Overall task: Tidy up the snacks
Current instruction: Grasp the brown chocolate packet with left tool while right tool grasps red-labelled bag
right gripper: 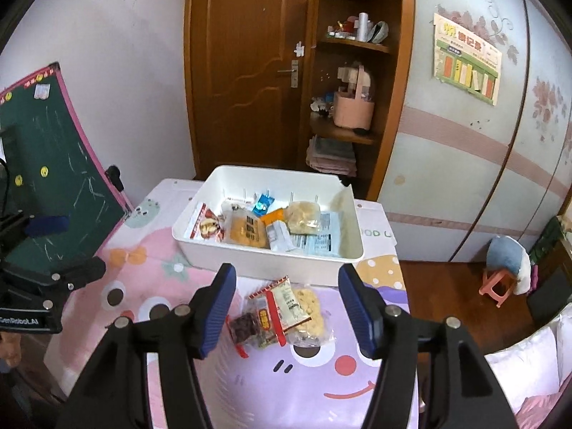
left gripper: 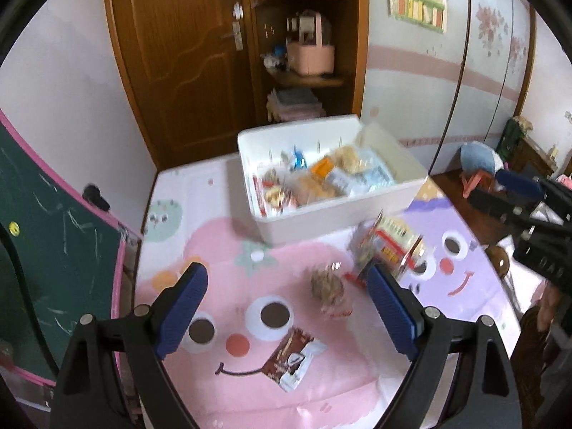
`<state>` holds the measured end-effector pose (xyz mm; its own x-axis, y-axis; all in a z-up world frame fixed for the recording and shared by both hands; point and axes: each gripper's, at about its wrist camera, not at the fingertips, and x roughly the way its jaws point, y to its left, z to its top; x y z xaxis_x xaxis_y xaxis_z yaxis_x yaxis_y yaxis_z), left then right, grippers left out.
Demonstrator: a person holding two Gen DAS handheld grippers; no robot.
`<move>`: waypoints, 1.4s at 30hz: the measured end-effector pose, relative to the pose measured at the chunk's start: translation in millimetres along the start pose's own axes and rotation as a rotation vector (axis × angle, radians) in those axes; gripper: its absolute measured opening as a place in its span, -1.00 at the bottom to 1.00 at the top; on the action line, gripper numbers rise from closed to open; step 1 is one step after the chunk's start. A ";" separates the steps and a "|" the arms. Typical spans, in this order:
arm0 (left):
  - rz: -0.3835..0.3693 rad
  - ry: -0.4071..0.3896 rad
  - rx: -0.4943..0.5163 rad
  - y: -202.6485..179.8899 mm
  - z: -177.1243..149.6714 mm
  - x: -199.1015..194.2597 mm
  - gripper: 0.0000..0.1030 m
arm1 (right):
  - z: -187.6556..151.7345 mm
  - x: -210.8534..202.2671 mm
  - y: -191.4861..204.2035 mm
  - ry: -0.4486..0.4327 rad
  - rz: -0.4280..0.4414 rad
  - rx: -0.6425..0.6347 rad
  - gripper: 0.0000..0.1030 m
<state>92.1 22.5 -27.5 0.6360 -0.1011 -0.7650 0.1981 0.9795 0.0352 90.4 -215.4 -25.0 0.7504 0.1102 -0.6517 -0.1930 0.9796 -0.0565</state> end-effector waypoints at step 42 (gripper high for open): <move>-0.077 0.388 0.034 12.0 -105.7 154.2 0.02 | -54.7 141.1 15.0 0.248 0.096 -0.057 0.16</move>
<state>113.7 37.1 -213.1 0.2900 -0.0945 -0.9523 0.2633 0.9646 -0.0155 158.8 -194.3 -159.1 0.5503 0.1507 -0.8212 -0.2967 0.9547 -0.0237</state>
